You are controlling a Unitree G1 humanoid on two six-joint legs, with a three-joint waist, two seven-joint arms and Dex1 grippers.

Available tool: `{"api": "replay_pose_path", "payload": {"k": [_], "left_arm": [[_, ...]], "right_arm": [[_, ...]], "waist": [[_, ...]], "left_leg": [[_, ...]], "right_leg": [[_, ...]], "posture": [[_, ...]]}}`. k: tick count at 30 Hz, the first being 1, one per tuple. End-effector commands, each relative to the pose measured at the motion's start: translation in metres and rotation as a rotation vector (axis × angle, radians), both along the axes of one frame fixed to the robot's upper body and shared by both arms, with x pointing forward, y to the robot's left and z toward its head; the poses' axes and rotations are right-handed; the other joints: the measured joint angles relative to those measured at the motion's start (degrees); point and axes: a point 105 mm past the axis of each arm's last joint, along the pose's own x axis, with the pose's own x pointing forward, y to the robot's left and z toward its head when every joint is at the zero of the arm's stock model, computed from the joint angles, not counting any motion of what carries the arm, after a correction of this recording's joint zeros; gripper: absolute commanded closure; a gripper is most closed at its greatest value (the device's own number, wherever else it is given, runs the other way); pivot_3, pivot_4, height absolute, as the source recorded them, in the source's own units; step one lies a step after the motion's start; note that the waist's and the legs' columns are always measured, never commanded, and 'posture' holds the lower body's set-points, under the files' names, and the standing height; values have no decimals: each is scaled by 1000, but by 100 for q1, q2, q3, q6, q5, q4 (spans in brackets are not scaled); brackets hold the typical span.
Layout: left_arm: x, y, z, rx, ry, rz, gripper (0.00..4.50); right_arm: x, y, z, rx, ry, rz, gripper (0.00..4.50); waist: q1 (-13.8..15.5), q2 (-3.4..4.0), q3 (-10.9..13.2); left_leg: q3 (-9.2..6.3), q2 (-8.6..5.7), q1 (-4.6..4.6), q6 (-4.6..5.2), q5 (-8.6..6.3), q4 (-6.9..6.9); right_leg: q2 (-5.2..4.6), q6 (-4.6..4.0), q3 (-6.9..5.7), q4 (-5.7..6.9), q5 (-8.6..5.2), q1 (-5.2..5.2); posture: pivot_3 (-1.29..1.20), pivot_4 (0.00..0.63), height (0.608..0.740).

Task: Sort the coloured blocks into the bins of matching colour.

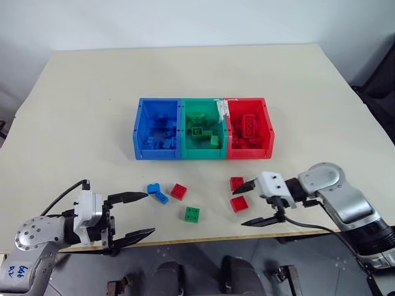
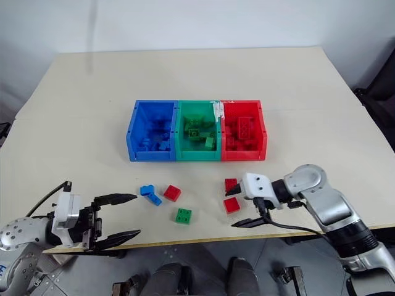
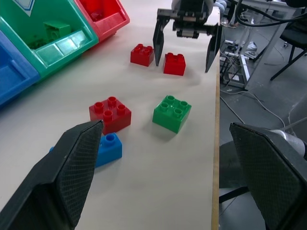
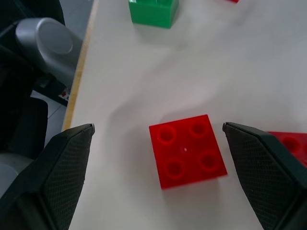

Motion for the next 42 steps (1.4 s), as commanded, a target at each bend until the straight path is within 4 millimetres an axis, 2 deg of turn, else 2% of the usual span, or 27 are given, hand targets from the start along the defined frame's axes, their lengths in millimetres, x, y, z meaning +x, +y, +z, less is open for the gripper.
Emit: {"api": "replay_pose_path", "payload": {"k": [1, 5, 7, 8, 11, 13, 15, 18, 21, 25, 26, 27, 29, 32, 34, 36, 39, 42], "left_arm": [[-3, 0, 9, 19, -51, -8, 0], [-3, -1, 10, 13, -57, -7, 0], [-2, -3, 12, -5, -60, -2, 0], [-1, -4, 14, -21, -62, 5, 0], [2, -6, 19, -62, -71, 31, 0], [6, -5, 23, -91, -80, 65, 0], [9, -4, 27, -112, -88, 97, 0], [13, -1, 30, -123, -99, 130, 0], [16, 0, 31, -108, -114, 147, 0], [23, 2, 34, -94, -153, 173, 0], [24, 2, 35, -95, -156, 174, 0], [24, 2, 35, -95, -158, 173, 0], [25, 2, 36, -93, -161, 170, 0], [27, 3, 36, -56, -192, 164, 0], [30, 4, 35, -56, -188, 153, 0], [31, 2, 32, -53, -170, 120, 0], [35, -5, 27, -51, -147, 49, 0], [41, -14, 22, -50, -134, -15, 0]], "right_arm": [[3, 4, 4, -5, -54, 8, 900], [5, -1, 8, 2, -77, 5, 2172], [1, -2, 19, 75, -86, 45, 2860], [2, -2, 25, 122, -77, 34, 3031], [13, -5, 43, 229, -81, -55, 3012], [26, -10, 69, 345, -93, -134, 3012], [48, -17, 91, 445, -120, -260, 3012], [84, -30, 113, 524, -225, -452, 3012], [116, -41, 121, 537, -298, -598, 3012], [133, -38, 110, 531, -290, -651, 3012], [135, -37, 113, 560, -306, -653, 3012], [136, -36, 115, 583, -322, -653, 2292], [132, -35, 130, 662, -323, -623, 1716], [119, -46, 134, 652, -313, -583, 640], [104, -57, 131, 641, -288, -552, 54], [82, -67, 122, 604, -266, -497, 54], [48, -88, 99, 480, -284, -420, 54], [23, -117, 81, 395, -305, -432, 54]], "waist": [[-4, 0, 0], [-10, 0, 0], [-7, 0, 0], [-6, 0, 0], [-8, -1, 0], [-10, 0, 0], [-13, 0, 0], [-25, 0, 0], [-41, 0, 0], [-22, 0, 0], [-24, 0, 0], [-29, 1, 1], [-46, 1, 1], [-28, 2, 1], [17, 2, 1], [22, 2, 1], [98, 0, 1], [114, 2, 1]], "left_leg": [[0, 0, 0, 0, 0, 0], [0, 3, 2, 0, 0, 0], [1, 2, 1, 0, 0, 0], [1, 2, 1, 0, 0, 0], [0, 3, 2, 0, 0, 0], [0, 4, 2, 0, 0, 0], [0, 6, 3, 0, 0, 2], [1, 6, 5, 0, 0, 2], [5, 4, 3, 0, 0, -3], [8, 2, -2, 0, 1, -2], [7, 2, -4, 0, 1, -3], [7, 2, -4, 0, 1, -3], [11, 2, -6, 0, 1, -4], [10, 3, -5, 0, 1, -4], [6, 2, -7, 1, 1, -4], [0, 1, -7, 1, 0, -3], [5, -2, -8, 2, 0, -4], [31, -6, -4, 3, -1, -4]], "right_leg": [[0, 0, 0, 0, 0, 0], [3, 0, -1, 0, 0, 0], [2, 0, -1, 0, 0, 0], [2, 0, -1, 0, 0, 0], [2, 0, -1, 1, 0, 1], [2, 0, 0, 2, 0, 2], [3, 0, 1, 6, 0, 1], [2, 0, 2, 10, 0, -1], [3, -1, 3, 10, -1, -6], [4, -2, 2, 12, -1, -9], [5, -1, 1, 12, -1, -9], [5, -1, 0, 13, -1, -9], [5, -1, 1, 12, -1, -12], [7, -1, 1, 12, -1, -11], [7, -1, -2, 11, -1, -10], [7, -1, -6, 11, -1, -5], [7, -1, -16, 6, -1, 0], [7, 1, -12, 0, 1, -1]], "posture": [[0, 150, 740], [0, 150, 740], [0, 150, 740], [0, 150, 740], [0, 150, 740], [0, 150, 740], [0, 150, 740], [0, 150, 740], [0, 150, 740], [0, 150, 740], [0, 150, 740], [0, 150, 740], [0, 150, 740], [0, 150, 740], [0, 150, 740], [0, 150, 740], [0, 150, 740], [0, 150, 740]]}}
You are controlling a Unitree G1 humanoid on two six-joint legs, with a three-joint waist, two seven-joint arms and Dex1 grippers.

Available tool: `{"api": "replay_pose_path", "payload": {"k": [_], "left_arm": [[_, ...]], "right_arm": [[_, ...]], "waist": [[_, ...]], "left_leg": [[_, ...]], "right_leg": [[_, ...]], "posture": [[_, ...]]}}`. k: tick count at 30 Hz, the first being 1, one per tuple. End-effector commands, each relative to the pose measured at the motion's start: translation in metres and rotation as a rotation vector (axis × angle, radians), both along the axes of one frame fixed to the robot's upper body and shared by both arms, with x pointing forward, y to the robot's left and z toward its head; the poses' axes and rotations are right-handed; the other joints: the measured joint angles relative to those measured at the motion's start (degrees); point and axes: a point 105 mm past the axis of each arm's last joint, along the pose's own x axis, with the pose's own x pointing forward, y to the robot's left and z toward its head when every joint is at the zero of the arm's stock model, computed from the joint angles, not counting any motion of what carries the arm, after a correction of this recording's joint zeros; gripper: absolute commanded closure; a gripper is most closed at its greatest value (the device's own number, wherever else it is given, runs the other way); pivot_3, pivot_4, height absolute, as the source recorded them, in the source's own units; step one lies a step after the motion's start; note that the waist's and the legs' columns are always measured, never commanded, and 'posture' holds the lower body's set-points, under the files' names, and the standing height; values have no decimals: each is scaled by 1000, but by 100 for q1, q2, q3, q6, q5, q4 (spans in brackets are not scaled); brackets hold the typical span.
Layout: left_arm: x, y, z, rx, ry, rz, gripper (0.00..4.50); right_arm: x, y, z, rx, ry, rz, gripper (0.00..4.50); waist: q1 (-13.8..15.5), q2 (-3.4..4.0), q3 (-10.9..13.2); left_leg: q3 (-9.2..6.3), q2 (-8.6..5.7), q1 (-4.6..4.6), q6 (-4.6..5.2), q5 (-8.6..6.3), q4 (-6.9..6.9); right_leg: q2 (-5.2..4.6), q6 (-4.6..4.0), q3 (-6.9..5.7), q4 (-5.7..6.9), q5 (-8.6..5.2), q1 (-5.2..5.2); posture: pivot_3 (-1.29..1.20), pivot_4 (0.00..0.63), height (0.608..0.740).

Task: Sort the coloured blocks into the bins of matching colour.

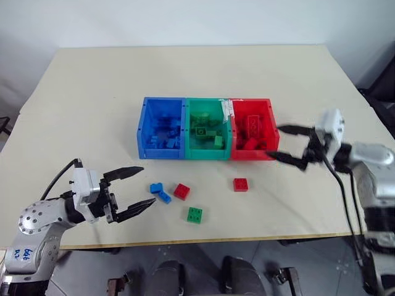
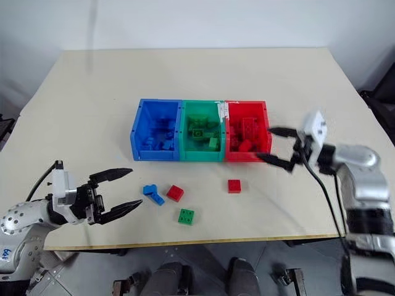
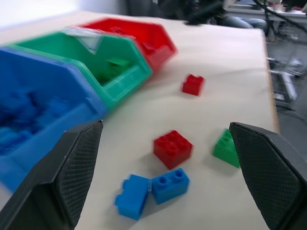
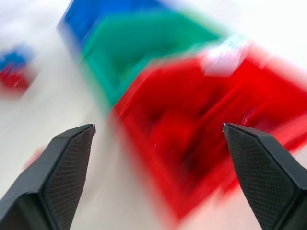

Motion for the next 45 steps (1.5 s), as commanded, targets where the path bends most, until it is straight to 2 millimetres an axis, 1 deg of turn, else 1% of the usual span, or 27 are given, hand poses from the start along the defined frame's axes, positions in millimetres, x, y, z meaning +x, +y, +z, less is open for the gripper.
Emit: {"api": "replay_pose_path", "payload": {"k": [1, 2, 4, 8, 10, 13, 14, 16, 17, 19, 21, 24, 26, 29, 30, 31, 34, 36, 38, 40, 42, 45], "left_arm": [[4, -11, -2, 20, -13, -89, 0], [6, -14, -2, 18, -19, -109, 0], [9, -16, -3, 23, -30, -131, 0], [12, -13, -2, 27, -26, -141, 0], [12, -10, -1, 24, -14, -137, 0], [12, -6, -1, 31, -9, -105, 0], [11, -4, -1, 33, -6, -100, 0], [7, 0, -1, 32, -4, -81, 0], [6, 1, -1, 32, -4, -75, 0], [0, 6, -3, 37, 5, -57, 0], [-7, 9, -4, 52, 0, -47, 0], [-15, 12, -2, 56, 3, -27, 0], [-20, 14, -2, 62, 8, -4, 0], [-23, 13, -2, 63, 10, 5, 0], [-24, 13, -1, 62, 8, 9, 0], [-25, 12, -1, 59, 7, 14, 0], [-26, 11, 0, 56, 8, 21, 0], [-27, 10, -1, 56, 10, 23, 0], [-27, 10, -1, 54, 8, 26, 0], [-27, 9, 0, 51, 4, 31, 0], [-27, 9, 0, 47, 2, 34, 0], [-26, 9, 1, 31, 1, 44, 0]], "right_arm": [[-26, -31, 11, -64, -108, -20, 54], [-32, -40, 8, -74, -94, -37, 54], [-38, -51, 0, -108, -79, -66, 54], [-44, -58, -11, -144, -70, -68, 54], [-42, -56, -13, -148, -65, -57, 54], [-38, -35, -17, -127, -27, 27, 54], [-38, -26, -21, -138, 6, 61, 54], [-34, 6, -26, -115, 64, 147, 54], [-34, 15, -27, -111, 87, 168, 54], [-30, 37, -37, -161, 119, 237, 54], [-21, 52, -45, -184, 132, 265, 54], [-7, 69, -55, -189, 158, 266, 54], [-2, 77, -64, -226, 185, 278, 54], [4, 81, -66, -238, 162, 278, 54], [6, 82, -66, -238, 153, 273, 430], [8, 83, -67, -245, 147, 272, 657], [10, 82, -67, -262, 124, 281, 1633], [12, 81, -63, -250, 103, 271, 2315], [16, 80, -52, -195, 72, 248, 2982], [16, 80, -33, -95, 54, 248, 2982], [18, 77, -23, -42, 50, 225, 2982], [44, 60, 22, 63, -67, 83, 2982]], "waist": [[16, 0, 0], [16, 0, 0], [5, 1, -1], [-100, -1, -2], [-122, 0, -2], [-131, 0, -2], [-125, 0, -2], [-129, -1, -2], [-134, -1, -2], [-126, 0, -2], [-125, 0, -1], [-102, -1, -1], [-95, 0, -1], [-102, 0, -1], [-114, -1, -2], [-126, -1, -2], [-126, -1, -2], [-120, -1, -2], [-126, -1, -2], [-127, -1, -1], [-125, -1, -1], [-132, 3, 1]], "left_leg": [[15, -2, 1, 0, 0, 1], [28, -15, 4, 1, 1, 2], [40, -10, 13, 3, 2, 2], [45, 19, 22, 1, 3, 2], [45, 20, 23, 1, 3, 1], [41, 22, 23, 1, 3, 2], [38, 23, 25, 1, 3, 3], [27, 24, 26, 1, 3, 3], [18, 26, 26, 1, 3, 3], [13, 26, 22, 1, 3, 4], [13, 22, 22, 1, 2, 5], [2, 17, 17, 1, 2, 6], [-3, 15, 12, 1, 2, 8], [-14, 13, 9, 1, 2, 6], [-14, 13, 9, 1, 2, 6], [-13, 14, 9, 1, 2, 6], [-11, 14, 12, 1, 2, 6], [-12, 15, 12, 1, 2, 6], [-11, 14, 11, 1, 2, 6], [-10, 14, 11, 1, 2, 7], [-11, 15, 10, 1, 2, 6], [-9, 15, 10, 1, 2, 7]], "right_leg": [[0, 0, -1, 0, 0, 1], [1, 1, 0, 2, 0, 2], [-2, 3, 9, 6, 2, 2], [3, 3, 13, 10, 2, 1], [4, 3, 16, 11, 2, -1], [3, 3, 21, 11, 2, -3], [3, 3, 23, 13, 2, -4], [2, 3, 24, 15, 2, -4], [2, 3, 25, 14, 2, -5], [2, 2, 25, 16, 2, -8], [-3, 2, 25, 16, 2, -9], [-6, 2, 21, 16, 2, -9], [-7, 1, 18, 14, 2, -8], [-8, 0, 10, 14, 1, -8], [-7, -1, 9, 13, 1, -6], [-7, -1, 8, 13, 1, -6], [-6, -1, 8, 15, 1, -5], [-5, -1, 7, 15, 1, -5], [-6, -1, 7, 14, 1, -5], [-6, -1, 8, 14, 1, -5], [-5, -1, 7, 14, 1, -5], [-6, -1, 9, 14, 1, -6]], "posture": [[0, 150, 740], [0, 150, 740], [0, 150, 740], [0, 150, 740], [0, 150, 740], [0, 150, 740], [0, 150, 740], [0, 150, 740], [0, 150, 740], [0, 150, 740], [0, 150, 740], [0, 150, 740], [0, 150, 740], [0, 150, 740], [0, 150, 740], [0, 150, 740], [0, 150, 740], [0, 150, 740], [0, 150, 740], [0, 150, 740], [0, 150, 740], [0, 150, 740]]}}
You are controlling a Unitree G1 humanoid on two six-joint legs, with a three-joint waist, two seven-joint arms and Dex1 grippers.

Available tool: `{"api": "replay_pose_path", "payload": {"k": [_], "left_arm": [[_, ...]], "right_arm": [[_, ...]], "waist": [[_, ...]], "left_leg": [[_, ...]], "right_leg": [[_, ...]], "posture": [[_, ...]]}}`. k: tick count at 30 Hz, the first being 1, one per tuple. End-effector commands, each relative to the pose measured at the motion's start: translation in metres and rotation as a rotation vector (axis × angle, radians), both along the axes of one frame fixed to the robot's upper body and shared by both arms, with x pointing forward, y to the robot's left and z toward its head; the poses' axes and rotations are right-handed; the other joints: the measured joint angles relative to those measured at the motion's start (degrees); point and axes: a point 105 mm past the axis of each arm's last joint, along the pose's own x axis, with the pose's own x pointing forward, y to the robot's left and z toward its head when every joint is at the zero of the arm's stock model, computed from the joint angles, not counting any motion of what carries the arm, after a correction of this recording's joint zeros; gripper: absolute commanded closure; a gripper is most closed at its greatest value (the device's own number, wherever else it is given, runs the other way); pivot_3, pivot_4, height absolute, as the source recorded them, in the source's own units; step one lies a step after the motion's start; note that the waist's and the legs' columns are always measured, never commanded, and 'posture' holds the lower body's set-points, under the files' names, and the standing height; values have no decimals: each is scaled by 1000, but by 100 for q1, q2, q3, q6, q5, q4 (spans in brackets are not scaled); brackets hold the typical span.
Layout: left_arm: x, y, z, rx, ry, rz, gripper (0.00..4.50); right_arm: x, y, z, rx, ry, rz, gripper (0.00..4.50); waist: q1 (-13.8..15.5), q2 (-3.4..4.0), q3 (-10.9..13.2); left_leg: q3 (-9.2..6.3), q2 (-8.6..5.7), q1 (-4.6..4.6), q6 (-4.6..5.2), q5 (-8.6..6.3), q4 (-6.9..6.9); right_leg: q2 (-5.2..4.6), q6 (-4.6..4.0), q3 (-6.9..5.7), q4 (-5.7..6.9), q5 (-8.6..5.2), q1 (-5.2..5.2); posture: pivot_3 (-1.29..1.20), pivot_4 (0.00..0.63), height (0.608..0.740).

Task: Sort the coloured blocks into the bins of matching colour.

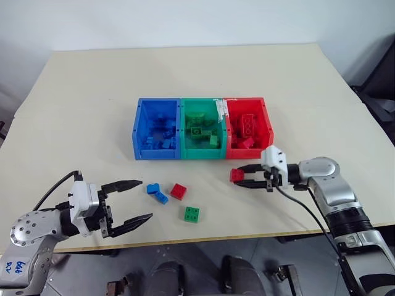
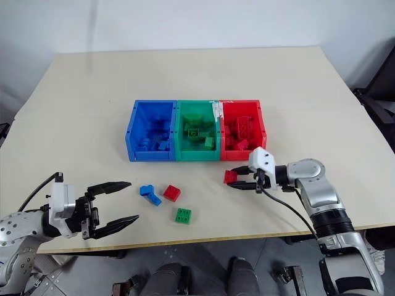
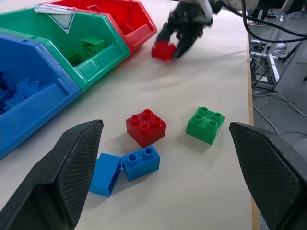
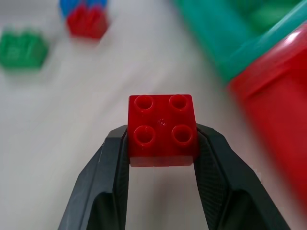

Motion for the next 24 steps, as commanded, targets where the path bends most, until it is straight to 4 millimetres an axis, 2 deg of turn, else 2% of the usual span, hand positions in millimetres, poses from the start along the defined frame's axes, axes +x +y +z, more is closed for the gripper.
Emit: {"api": "replay_pose_path", "payload": {"k": [1, 4, 8, 13, 17, 20, 24], "left_arm": [[-3, -2, 10, -21, -36, -2, 0], [-3, -3, 10, -24, -34, -3, 0], [-2, -4, 9, -30, -30, -3, 0], [-3, -5, 11, -60, -7, -19, 0], [0, -3, 13, -61, 0, -33, 0], [4, -2, 11, -52, 20, -54, 0], [18, 2, 5, -6, 33, -13, 0]], "right_arm": [[30, -20, 64, 142, -166, -162, 2982], [51, -29, 74, 117, -205, -254, 2982], [66, -28, 83, 130, -231, -308, 2982], [65, -26, 90, 140, -257, -277, 1303], [49, -39, 95, 142, -286, -229, 27], [27, -51, 95, 146, -288, -165, 27], [-13, -65, 73, 98, -248, -70, 27]], "waist": [[-11, 5, 3], [-51, 4, 2], [-68, 3, 2], [-125, 5, 2], [-126, 5, 2], [-74, 5, 3], [2, 5, 2]], "left_leg": [[3, -1, 0, 0, 0, 2], [3, 6, 4, -3, -1, -1], [0, 4, 0, -5, -3, -6], [-1, 3, -5, -5, -3, -7], [-1, 4, -5, -5, -3, -7], [-9, 2, -8, -4, -3, -5], [-5, 2, -5, -4, -3, -7]], "right_leg": [[-1, 0, 2, 1, 0, -1], [3, -4, 2, 6, -2, -3], [4, -7, -5, 6, -4, -4], [4, -7, -8, 4, -4, -6], [4, -7, -8, 4, -4, -5], [3, -7, -13, 4, -4, -3], [5, -7, -14, -2, -4, 0]], "posture": [[0, 150, 740], [0, 150, 740], [0, 150, 740], [0, 150, 740], [0, 150, 740], [0, 150, 740], [0, 150, 740]]}}
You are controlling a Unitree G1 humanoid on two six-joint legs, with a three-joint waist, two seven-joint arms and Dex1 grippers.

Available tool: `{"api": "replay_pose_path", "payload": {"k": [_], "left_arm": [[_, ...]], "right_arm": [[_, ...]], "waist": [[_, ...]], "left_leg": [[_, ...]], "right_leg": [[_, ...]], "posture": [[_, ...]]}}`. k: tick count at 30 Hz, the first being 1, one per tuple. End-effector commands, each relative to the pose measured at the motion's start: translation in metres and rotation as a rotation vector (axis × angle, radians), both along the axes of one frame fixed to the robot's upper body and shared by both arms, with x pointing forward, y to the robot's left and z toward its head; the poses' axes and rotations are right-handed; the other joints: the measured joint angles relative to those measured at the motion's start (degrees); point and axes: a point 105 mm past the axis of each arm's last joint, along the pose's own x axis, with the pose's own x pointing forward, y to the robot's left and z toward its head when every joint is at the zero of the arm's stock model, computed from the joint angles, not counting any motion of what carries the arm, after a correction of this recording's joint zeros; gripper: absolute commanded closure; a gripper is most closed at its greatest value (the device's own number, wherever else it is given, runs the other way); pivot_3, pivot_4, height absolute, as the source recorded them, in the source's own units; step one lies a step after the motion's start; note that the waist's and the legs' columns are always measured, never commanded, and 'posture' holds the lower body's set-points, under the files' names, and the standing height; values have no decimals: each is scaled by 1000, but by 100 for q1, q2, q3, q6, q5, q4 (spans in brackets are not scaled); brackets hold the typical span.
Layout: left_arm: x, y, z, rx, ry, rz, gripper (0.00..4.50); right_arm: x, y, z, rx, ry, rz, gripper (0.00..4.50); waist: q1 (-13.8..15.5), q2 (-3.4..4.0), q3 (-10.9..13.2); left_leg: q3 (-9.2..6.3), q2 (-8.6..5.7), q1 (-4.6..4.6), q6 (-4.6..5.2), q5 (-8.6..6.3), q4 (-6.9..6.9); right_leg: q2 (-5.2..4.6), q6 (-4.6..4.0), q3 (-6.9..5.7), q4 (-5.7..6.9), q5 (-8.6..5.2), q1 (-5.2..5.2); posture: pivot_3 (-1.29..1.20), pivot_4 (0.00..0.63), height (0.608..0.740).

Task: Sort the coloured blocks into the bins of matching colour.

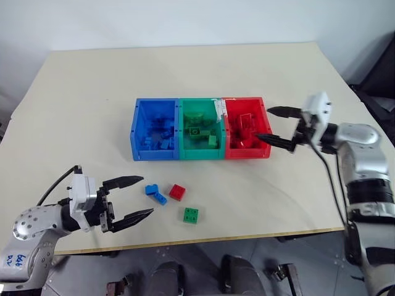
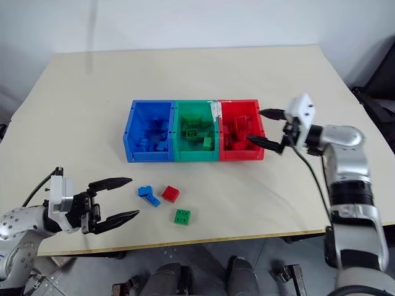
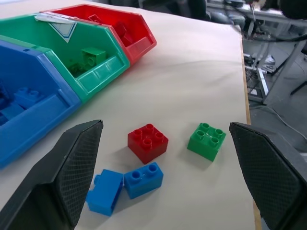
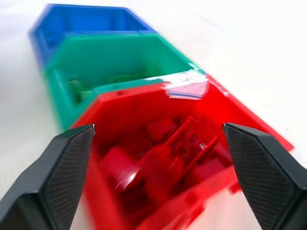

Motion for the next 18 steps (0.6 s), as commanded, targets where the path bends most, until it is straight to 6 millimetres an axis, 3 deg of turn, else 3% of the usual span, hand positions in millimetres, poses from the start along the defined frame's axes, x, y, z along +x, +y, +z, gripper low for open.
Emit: {"api": "replay_pose_path", "payload": {"k": [1, 5, 7, 10, 12, 18], "left_arm": [[5, 4, -6, 50, 20, 3, 0], [13, 25, -12, 104, 3, 27, 0], [13, 33, -14, 133, 4, 14, 0], [8, 33, -17, 175, 23, -53, 0], [3, 20, -17, 213, 23, -138, 0], [-2, -43, -11, 283, 59, -332, 0]], "right_arm": [[-35, -8, -3, -35, -3, 99, 27], [-77, -24, -35, -103, 82, 141, 27], [-86, -28, -38, -53, 166, 109, 27], [-94, -26, -45, -87, 150, 121, 27], [-96, -22, -46, -59, 151, 120, 27], [-112, -17, -51, -84, 171, 190, 27]], "waist": [[21, 0, 0], [46, 0, 0], [40, 0, 0], [-3, -2, 0], [7, -1, 0], [137, -2, 0]], "left_leg": [[0, 0, 0, 0, 0, 0], [6, 0, 4, 0, 0, 1], [11, 0, 5, 0, 0, 1], [28, 5, 17, 0, 0, 2], [36, 10, 23, -1, 0, 2], [21, 1, 16, 0, -1, 5]], "right_leg": [[2, 0, -1, 1, 0, 0], [2, 1, 1, 1, 1, 1], [2, 1, 1, 0, 1, 1], [0, 4, 9, 2, 2, 0], [0, 4, 11, 5, 2, 0], [-6, 5, 13, 7, 5, 0]], "posture": [[0, 150, 740], [0, 150, 740], [0, 150, 740], [0, 150, 740], [0, 150, 740], [0, 150, 740]]}}
